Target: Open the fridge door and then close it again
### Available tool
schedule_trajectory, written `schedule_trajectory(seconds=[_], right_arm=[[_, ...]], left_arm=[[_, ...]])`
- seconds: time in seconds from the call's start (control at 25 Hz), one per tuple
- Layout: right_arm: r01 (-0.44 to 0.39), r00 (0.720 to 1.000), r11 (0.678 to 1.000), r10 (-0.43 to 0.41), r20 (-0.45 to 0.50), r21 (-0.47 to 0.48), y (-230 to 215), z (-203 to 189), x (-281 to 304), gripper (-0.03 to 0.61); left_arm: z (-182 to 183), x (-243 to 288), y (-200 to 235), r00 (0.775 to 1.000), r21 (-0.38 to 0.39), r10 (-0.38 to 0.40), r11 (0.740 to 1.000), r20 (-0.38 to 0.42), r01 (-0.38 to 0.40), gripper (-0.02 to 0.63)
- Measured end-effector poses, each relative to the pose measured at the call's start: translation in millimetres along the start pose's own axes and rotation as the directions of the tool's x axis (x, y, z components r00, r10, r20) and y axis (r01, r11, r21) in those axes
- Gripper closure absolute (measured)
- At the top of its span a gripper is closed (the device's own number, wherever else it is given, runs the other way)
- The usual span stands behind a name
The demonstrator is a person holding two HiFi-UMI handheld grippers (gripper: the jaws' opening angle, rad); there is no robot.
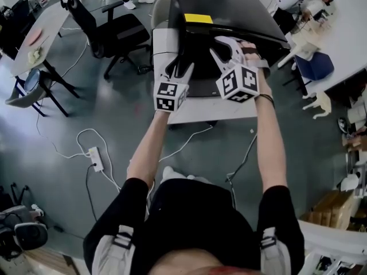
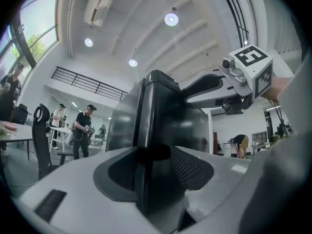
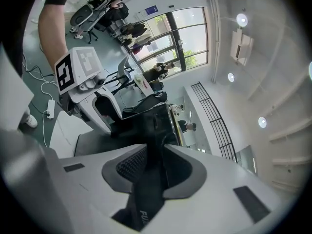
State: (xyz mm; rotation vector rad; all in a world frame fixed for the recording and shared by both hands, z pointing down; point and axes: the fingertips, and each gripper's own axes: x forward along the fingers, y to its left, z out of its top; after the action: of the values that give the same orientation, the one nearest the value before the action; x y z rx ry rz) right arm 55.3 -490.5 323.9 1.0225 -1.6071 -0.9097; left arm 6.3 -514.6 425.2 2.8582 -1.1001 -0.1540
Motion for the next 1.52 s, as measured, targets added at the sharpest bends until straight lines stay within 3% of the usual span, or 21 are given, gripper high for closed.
schedule_trajectory(seconds=[0.44,0.64,0.8,1.08,1.28,1.4,1.52], right_arm=[[-0.004,1.000,1.000,0.004,0.031,-0.010,3,-1,-6,0.495],[-0.002,0.994,0.999,0.007,0.111,-0.044,16,1,-41,0.494],[0.013,0.980,0.997,0.004,0.198,-0.081,25,-1,-75,0.491],[0.020,0.919,0.988,0.043,0.392,-0.154,55,-29,-178,0.486],[0.024,0.883,0.975,0.082,0.462,-0.219,79,-61,-245,0.485],[0.022,0.877,0.962,0.112,0.468,-0.271,90,-88,-281,0.485],[0.056,0.876,0.957,0.089,0.474,-0.284,92,-116,-312,0.485]], left_arm=[[-6,-4,-9,0.992,0.036,0.104,0.994,-0.072,-0.102,0.413],[-5,-34,-42,0.985,0.038,0.169,0.985,-0.021,-0.169,0.411],[-3,-59,-73,0.962,0.053,0.272,0.961,0.014,-0.272,0.413],[-11,-115,-190,0.918,0.063,0.390,0.917,0.071,-0.394,0.414],[-23,-146,-280,0.901,0.064,0.425,0.900,0.088,-0.431,0.420],[-30,-154,-336,0.904,0.078,0.421,0.901,0.070,-0.426,0.420],[-37,-149,-386,0.923,0.105,0.383,0.917,0.033,-0.384,0.422]])
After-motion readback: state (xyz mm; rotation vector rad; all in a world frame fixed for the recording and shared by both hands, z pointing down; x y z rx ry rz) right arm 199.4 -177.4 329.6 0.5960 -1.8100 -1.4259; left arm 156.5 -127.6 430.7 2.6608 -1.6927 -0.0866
